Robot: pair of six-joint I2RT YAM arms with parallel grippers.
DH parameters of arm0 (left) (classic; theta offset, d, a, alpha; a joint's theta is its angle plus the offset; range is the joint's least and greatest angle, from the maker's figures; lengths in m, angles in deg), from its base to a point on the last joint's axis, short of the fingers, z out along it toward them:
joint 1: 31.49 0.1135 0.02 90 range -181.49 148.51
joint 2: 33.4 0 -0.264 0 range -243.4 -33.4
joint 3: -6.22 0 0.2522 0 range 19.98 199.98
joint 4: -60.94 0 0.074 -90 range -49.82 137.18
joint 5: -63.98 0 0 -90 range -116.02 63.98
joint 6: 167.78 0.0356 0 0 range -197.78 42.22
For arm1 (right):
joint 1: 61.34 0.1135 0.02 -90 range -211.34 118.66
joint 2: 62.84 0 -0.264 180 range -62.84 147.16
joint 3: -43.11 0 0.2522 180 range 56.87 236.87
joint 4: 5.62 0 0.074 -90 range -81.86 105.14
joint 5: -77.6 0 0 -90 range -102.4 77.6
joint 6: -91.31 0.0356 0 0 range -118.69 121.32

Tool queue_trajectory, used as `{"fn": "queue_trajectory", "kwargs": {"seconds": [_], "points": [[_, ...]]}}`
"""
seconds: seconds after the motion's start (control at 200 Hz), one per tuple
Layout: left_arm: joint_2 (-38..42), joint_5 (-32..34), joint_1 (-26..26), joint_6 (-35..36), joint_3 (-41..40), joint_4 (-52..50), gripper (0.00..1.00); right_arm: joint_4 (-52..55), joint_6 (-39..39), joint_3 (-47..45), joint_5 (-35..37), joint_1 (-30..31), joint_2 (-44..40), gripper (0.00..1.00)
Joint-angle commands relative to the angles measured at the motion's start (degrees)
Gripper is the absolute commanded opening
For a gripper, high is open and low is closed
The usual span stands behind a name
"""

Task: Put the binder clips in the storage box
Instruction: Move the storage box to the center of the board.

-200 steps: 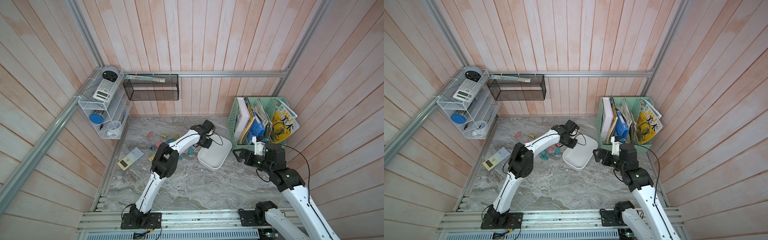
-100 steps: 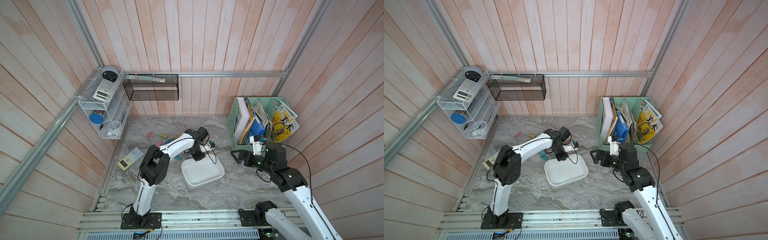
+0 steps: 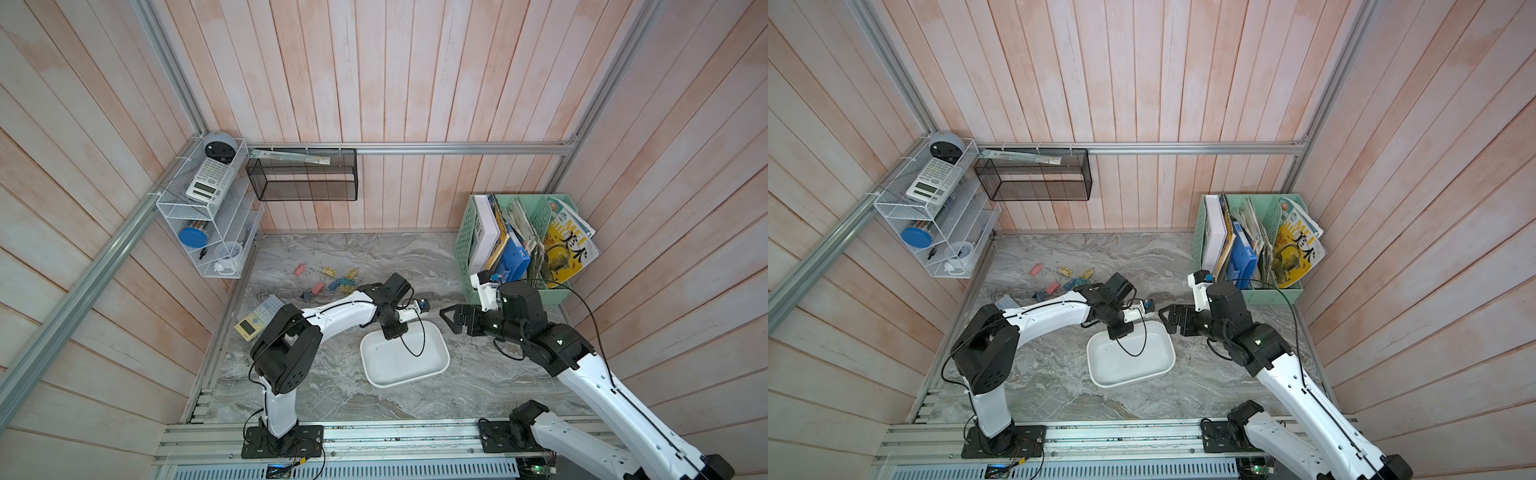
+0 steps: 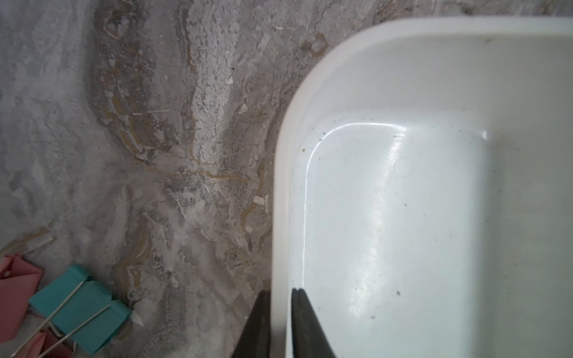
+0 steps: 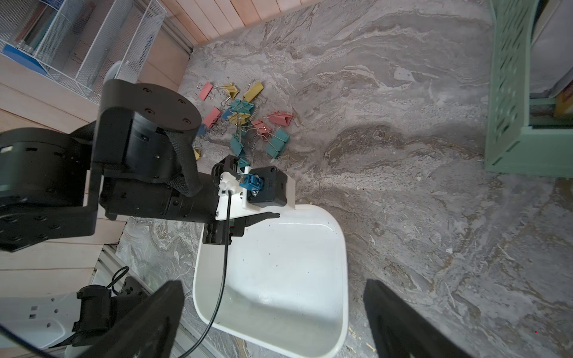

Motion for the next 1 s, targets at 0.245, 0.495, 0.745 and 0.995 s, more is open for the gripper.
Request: {"fn": "queue_trajectory", "kwargs": {"seconds": [0.245,0.495,0.745,0.995], "points": [[18.8,-0.8,3.9,-13.5,-9.0,22.7,0.58,-1.0,-3.3,6.2,4.3,1.2,6.6,0.97],[43.5,12.9,31.6,-65.0,-36.2,44.4,1.00,5.1,-9.9,21.1,15.1,12.5,29.7,0.89],[38.8,16.9,37.7,-65.0,-37.2,35.2,1.00,3.5,-5.4,33.2,27.4,20.0,50.2,0.76],[39.0,21.0,37.7,-66.4,-44.7,40.5,1.00,3.0,-3.9,42.3,31.0,21.1,62.6,0.52]]}}
